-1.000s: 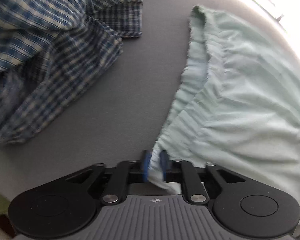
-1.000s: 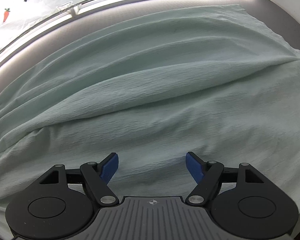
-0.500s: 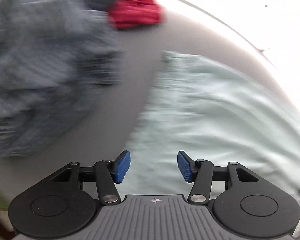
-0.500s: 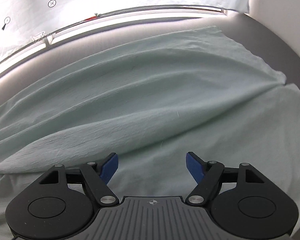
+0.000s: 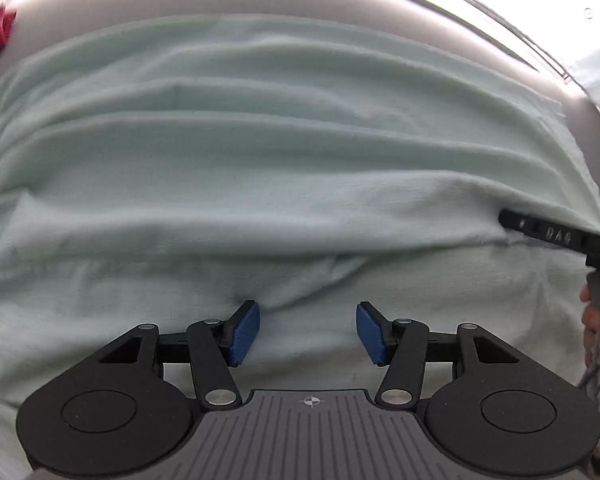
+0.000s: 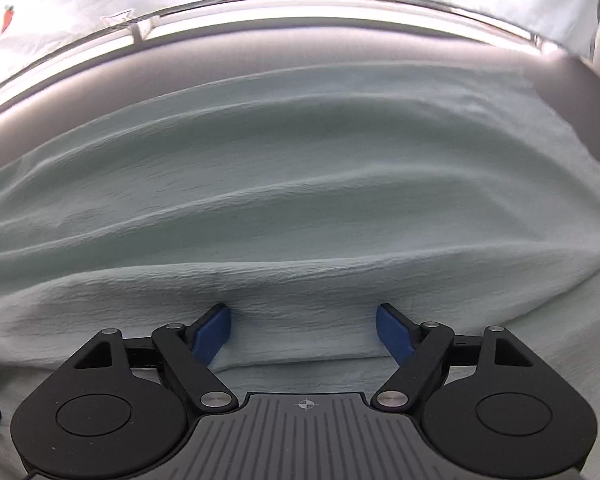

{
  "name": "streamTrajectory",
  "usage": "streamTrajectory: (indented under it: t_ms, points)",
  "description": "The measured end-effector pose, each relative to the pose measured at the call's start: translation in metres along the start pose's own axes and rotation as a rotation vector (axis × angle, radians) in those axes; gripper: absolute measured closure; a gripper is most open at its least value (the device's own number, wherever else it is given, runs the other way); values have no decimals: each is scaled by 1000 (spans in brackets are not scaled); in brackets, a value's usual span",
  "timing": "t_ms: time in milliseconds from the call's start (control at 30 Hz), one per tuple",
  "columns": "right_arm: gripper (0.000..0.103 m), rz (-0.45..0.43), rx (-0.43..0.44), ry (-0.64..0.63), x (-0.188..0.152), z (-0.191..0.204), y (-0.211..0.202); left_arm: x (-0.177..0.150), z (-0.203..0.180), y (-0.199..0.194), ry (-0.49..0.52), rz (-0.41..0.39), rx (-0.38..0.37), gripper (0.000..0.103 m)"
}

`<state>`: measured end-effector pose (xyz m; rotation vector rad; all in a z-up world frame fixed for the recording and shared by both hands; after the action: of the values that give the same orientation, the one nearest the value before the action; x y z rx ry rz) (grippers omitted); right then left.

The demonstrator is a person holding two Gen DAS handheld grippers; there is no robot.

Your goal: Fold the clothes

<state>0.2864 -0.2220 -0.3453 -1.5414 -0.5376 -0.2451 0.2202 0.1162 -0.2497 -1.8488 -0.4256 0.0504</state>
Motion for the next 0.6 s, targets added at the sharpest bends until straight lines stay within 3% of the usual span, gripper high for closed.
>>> streamTrajectory:
  t_ms: [100, 200, 267, 433, 600]
  points:
    - [4, 32, 11, -23, -12, -11, -8, -3, 14, -5, -82, 34, -38, 44]
    - [6, -12, 69, 22, -13, -23, -27, 6, 13, -32, -114, -29, -142, 41]
    - [5, -64, 84, 61, -6, -29, -38, 18, 5, -41, -120, -86, -174, 32]
    - [5, -167, -65, 99, 20, -77, -45, 44, -34, -32, -88, -137, -207, 31]
    - [4, -160, -236, 175, 29, -181, -46, 82, -73, -1, 15, -201, -106, 31]
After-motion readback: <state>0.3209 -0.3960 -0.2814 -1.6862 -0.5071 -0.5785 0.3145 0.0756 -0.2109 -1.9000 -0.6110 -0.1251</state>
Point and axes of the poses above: each gripper's, at about its wrist camera, not at the fingertips, and y roughly the way its jaws point, z to its left, x to its top, the point moved 7 cm from there along y, roughly the way its jaws point, and after that the axes turned 8 degrees about -y, right-handed, at the moved point
